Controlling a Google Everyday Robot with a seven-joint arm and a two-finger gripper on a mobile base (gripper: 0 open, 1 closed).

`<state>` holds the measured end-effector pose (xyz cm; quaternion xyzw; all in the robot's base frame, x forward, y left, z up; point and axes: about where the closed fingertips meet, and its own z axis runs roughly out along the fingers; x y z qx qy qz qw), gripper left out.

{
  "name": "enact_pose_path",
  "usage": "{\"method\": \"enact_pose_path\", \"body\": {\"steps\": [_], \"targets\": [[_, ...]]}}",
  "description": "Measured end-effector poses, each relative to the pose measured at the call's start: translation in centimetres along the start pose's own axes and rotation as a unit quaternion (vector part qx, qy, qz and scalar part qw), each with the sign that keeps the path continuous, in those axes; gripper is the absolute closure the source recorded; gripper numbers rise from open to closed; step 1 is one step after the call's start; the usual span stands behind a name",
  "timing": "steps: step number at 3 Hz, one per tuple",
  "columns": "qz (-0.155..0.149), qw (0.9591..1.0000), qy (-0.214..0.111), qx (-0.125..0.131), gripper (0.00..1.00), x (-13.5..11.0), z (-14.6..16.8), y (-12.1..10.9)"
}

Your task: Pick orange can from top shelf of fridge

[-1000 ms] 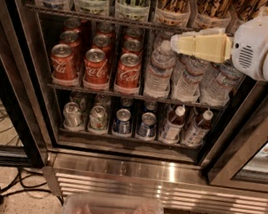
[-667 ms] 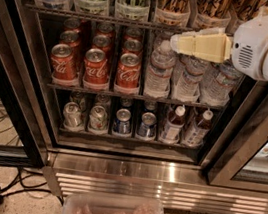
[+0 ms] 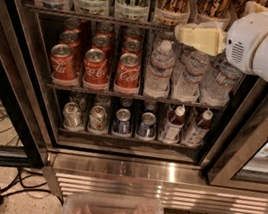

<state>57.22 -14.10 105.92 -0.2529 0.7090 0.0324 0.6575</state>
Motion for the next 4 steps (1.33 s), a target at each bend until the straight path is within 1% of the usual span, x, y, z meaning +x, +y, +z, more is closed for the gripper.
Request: {"method": "enact_pose_path", "body": {"steps": [1,2,4], "targets": [[-0.009,0.9997,-0.010,0.018,0.32,-0.3,0.5,-0.8],[-0.015,0.9992,-0.016,0.034,0.38,-0.4,0.7,-1.4],[-0.026,0.9975,-0.022,0.062,0.37,-0.1,1.1,-2.5]]}}
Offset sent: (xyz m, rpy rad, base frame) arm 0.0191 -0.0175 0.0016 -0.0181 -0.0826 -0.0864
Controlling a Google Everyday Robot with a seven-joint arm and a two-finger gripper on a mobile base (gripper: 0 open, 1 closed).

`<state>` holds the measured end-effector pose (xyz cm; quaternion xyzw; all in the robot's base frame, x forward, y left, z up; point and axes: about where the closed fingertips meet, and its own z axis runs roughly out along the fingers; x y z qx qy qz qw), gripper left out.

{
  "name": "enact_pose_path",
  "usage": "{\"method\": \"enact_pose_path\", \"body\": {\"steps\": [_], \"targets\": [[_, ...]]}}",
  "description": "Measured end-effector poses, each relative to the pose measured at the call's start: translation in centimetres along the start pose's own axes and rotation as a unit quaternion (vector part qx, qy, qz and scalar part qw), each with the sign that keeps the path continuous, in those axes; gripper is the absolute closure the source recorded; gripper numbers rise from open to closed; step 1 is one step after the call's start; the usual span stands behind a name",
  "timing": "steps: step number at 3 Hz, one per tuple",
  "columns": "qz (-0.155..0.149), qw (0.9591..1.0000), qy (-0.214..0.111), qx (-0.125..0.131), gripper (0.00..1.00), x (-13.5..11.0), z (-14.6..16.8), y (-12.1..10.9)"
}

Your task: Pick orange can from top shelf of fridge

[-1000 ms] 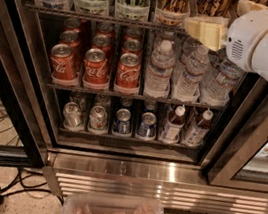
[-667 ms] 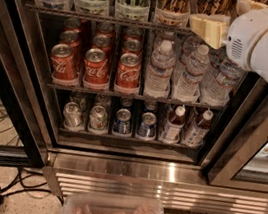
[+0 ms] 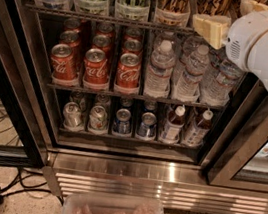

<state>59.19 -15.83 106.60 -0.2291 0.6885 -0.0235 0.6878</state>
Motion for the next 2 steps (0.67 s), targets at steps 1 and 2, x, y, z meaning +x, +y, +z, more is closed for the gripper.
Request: {"method": "enact_pose_path", "body": {"steps": [1,2], "targets": [[0.002,0.9999,-0.004,0.010,0.37,0.04,0.58,-0.26],[0.011,0.9999,-0.009,0.008,0.37,-0.23,1.33,0.10]]}}
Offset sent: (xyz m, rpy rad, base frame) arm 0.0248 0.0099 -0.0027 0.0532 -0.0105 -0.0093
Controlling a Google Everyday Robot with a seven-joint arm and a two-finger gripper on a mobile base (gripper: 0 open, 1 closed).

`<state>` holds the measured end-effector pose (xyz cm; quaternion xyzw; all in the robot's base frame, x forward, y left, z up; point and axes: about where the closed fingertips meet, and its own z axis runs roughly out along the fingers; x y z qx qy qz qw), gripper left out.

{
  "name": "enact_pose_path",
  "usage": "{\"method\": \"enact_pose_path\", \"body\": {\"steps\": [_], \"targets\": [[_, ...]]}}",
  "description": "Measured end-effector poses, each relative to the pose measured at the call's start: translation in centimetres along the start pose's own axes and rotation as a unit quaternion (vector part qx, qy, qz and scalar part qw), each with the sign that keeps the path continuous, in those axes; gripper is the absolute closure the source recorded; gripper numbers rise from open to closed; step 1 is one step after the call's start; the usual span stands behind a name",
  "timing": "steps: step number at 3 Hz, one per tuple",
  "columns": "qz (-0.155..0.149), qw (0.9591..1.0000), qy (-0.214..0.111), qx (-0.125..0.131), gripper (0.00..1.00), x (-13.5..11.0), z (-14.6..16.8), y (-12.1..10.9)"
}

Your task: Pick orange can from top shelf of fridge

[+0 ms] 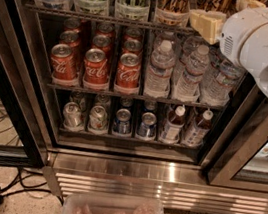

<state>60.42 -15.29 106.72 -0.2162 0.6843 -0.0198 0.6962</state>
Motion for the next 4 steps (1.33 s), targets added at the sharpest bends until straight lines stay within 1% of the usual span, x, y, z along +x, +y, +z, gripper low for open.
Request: {"method": "enact_pose_path", "body": {"steps": [1,4], "targets": [[0.008,1.0000,-0.002,0.000,0.37,0.0,0.5,0.2],[0.031,0.9993,-0.014,0.016,0.39,0.1,1.8,-0.5]]}}
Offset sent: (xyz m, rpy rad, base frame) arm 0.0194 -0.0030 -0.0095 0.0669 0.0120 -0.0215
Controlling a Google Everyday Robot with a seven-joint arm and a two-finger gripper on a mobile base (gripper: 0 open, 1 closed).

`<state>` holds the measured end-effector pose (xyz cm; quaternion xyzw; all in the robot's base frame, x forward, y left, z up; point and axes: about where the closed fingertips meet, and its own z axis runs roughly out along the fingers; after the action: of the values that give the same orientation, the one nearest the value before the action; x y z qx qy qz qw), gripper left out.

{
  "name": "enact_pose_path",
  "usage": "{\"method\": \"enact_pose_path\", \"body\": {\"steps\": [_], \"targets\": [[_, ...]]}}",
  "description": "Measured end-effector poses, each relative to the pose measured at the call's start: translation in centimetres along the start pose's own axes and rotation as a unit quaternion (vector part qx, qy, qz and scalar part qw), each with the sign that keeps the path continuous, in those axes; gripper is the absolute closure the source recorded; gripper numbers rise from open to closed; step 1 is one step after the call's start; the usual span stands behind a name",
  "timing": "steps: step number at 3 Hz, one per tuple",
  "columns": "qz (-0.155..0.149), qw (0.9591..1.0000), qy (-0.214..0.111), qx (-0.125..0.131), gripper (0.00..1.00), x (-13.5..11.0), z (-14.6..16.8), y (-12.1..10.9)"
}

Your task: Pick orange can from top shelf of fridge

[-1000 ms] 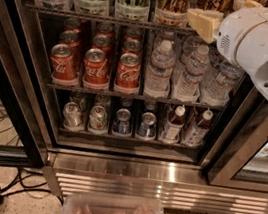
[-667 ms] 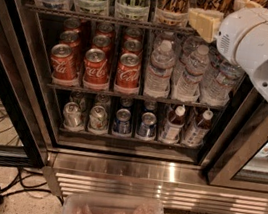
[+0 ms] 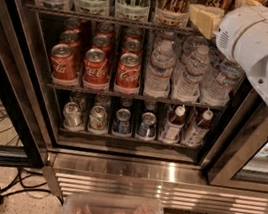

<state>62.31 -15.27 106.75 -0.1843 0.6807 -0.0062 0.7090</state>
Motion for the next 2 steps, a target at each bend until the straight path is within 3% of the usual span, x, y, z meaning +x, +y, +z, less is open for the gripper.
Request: {"method": "enact_pose_path", "body": {"steps": [2], "targets": [[0.006,0.9999,-0.006,0.014,0.39,0.69,1.24,-1.13]]}}
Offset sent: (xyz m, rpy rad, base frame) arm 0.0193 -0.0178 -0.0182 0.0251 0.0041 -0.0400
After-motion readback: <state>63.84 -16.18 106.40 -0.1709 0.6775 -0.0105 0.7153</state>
